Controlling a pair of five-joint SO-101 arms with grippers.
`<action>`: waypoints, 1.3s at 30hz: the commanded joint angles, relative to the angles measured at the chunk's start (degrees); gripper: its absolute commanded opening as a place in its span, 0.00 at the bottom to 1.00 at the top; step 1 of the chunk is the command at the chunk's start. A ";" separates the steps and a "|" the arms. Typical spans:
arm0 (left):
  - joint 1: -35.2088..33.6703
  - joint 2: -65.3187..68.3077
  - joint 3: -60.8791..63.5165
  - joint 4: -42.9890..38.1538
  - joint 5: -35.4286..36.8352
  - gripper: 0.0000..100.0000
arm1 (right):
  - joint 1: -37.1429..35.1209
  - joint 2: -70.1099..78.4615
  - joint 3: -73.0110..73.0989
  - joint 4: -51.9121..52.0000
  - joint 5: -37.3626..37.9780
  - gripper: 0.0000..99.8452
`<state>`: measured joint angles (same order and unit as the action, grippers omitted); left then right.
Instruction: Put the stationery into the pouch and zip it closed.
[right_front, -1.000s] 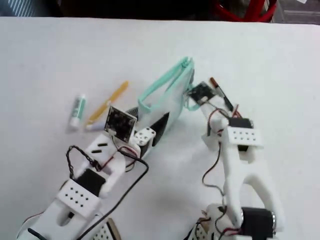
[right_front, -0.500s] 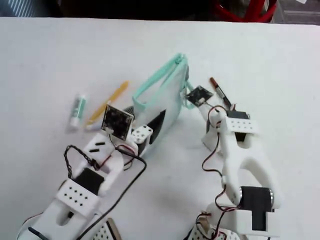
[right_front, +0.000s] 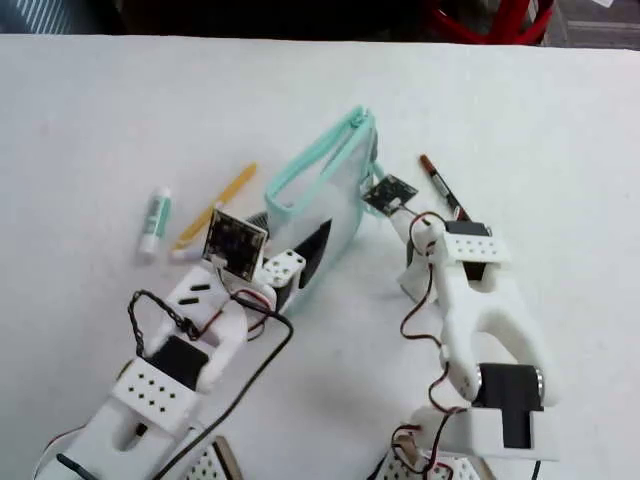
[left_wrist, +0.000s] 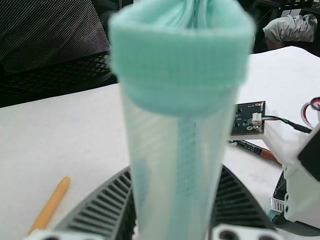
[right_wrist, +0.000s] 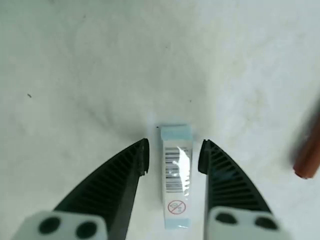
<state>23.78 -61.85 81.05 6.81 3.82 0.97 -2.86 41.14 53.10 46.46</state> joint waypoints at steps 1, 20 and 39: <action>-0.13 -0.66 -0.53 -0.97 0.18 0.19 | 0.75 1.63 -2.46 -1.45 0.44 0.11; -0.04 -0.66 -0.53 -0.97 0.18 0.19 | 3.47 -46.29 -8.88 8.84 -21.10 0.02; 0.04 -0.66 -0.44 -0.88 0.18 0.19 | -31.34 -57.54 -16.44 -15.16 -39.38 0.02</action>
<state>23.78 -61.85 81.05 6.81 3.82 -28.40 -65.45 26.99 42.11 7.25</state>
